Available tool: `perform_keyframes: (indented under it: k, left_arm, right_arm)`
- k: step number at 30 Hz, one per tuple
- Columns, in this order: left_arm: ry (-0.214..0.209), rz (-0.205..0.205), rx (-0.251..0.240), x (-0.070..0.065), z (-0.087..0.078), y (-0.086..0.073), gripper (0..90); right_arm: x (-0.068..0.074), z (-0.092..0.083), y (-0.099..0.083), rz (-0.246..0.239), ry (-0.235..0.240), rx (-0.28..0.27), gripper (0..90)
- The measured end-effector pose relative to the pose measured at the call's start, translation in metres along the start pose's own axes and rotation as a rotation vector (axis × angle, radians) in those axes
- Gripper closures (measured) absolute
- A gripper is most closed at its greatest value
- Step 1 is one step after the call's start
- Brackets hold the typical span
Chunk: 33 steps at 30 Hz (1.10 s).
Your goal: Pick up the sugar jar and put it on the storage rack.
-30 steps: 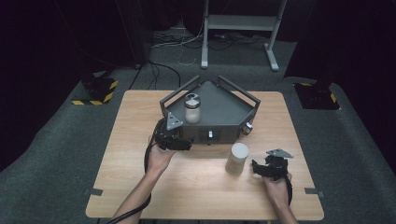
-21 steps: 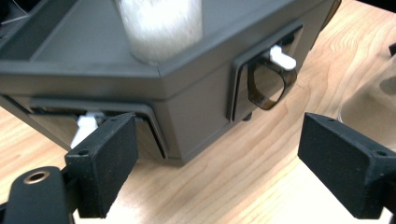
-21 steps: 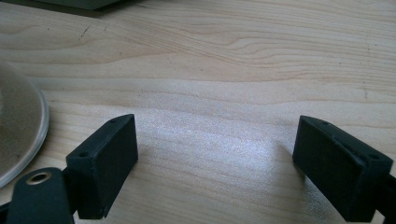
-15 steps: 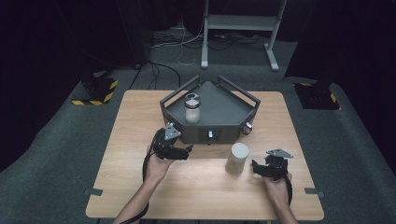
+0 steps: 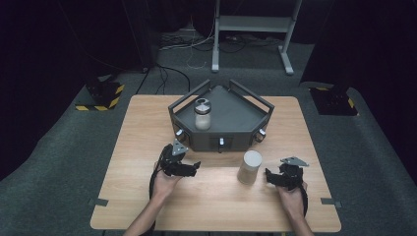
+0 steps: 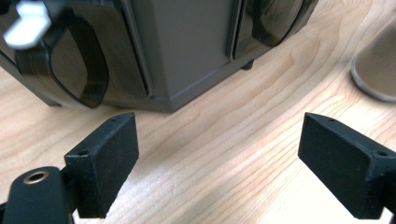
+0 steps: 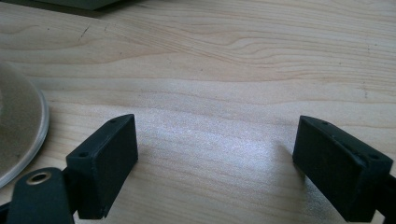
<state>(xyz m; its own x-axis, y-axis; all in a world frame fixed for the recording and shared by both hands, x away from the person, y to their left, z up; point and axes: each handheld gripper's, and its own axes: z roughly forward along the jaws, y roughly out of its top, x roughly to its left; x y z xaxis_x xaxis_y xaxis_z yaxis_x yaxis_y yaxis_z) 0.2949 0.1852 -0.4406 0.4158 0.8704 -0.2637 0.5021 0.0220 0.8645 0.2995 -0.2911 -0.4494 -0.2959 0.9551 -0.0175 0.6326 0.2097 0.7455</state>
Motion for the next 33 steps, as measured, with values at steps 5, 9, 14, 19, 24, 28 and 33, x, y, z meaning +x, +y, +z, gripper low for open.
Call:
perform_keyframes:
  k: [5,9,14,19,24,28,33]
  left_arm:
    - [0.012,-0.008,0.011,0.001,0.004,-0.008,12.2]
    - [0.013,-0.012,0.024,0.003,0.008,-0.012,12.2]
    - [0.023,-0.014,0.044,0.004,0.013,-0.02,12.2]
    - [0.029,-0.023,0.05,0.005,0.017,-0.025,12.2]
    - [0.037,-0.022,0.045,0.003,0.02,-0.03,12.2]
    - [0.039,-0.017,0.05,0.002,0.022,-0.032,12.2]
    - [0.043,-0.018,0.049,0.001,0.025,-0.034,12.2]
  right_arm:
    - [0.0,0.0,0.0,0.0,0.0,0.0,13.3]
    - [0.0,0.0,0.0,0.0,0.0,0.0,13.4]
    - [0.0,0.0,0.0,0.001,0.0,0.001,13.3]
    - [0.0,0.0,0.0,0.0,0.0,0.0,13.4]
    - [0.0,0.0,0.0,0.0,0.0,0.0,13.3]
    - [0.0,0.0,0.0,0.0,0.0,0.0,13.3]
    - [0.0,0.0,0.0,0.0,0.0,0.0,13.4]
